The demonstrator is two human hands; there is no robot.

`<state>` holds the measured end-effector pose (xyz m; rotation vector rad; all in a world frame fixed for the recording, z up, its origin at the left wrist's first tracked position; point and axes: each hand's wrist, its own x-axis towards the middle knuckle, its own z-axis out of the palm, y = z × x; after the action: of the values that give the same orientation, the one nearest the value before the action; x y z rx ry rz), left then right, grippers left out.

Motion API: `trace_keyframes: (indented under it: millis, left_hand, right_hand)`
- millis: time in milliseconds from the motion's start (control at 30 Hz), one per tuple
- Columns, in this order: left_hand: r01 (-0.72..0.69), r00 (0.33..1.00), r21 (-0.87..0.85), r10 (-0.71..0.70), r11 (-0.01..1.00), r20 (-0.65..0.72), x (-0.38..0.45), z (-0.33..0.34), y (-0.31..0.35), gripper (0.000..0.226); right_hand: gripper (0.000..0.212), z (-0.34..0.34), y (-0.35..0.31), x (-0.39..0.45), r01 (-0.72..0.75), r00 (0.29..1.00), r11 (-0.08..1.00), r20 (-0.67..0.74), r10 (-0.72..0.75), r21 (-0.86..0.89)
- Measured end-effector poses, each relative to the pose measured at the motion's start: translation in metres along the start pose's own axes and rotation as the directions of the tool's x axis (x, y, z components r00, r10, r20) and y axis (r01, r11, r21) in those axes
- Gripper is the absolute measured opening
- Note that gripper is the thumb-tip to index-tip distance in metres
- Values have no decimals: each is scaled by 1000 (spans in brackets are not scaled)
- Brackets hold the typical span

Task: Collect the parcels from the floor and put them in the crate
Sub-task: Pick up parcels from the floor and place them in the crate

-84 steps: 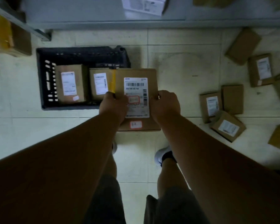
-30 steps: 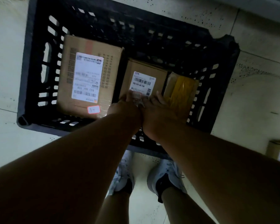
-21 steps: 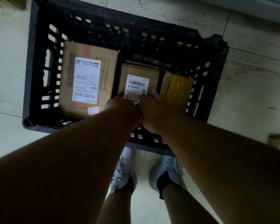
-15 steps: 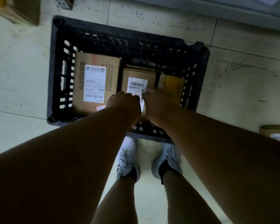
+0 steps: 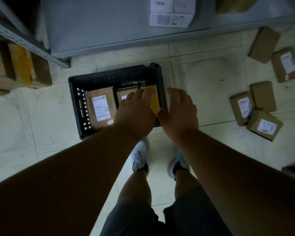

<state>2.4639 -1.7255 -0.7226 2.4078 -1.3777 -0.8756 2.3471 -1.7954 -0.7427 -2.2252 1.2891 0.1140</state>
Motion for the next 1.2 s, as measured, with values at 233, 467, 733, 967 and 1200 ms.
trace_keyframes:
  millis: [233,467,733,967,1200]
  left_hand:
    - [-171,985,-11,171,985,7,-18,57,82,55]
    - [-349,935,75,343,934,88,-12,141,208,52]
    - [-533,841,126,507,837,190,-25,214,397,52]
    - [-487,841,142,420,862,341,39,321,461,48]
    - [-448,794,209,280,869,539,178,480,449,43]
  right_hand:
    - [62,-22,74,-51,-129,968,980,-193,157,152]
    - [63,-76,227,-110,-305,894,926,-267,359,222]
    - [64,-183,389,-189,-489,787,824,-263,559,286]
    - [69,-146,489,-152,-559,613,578,-173,771,594]
    - [70,-23,590,-66,-619,526,251,155,837,745]
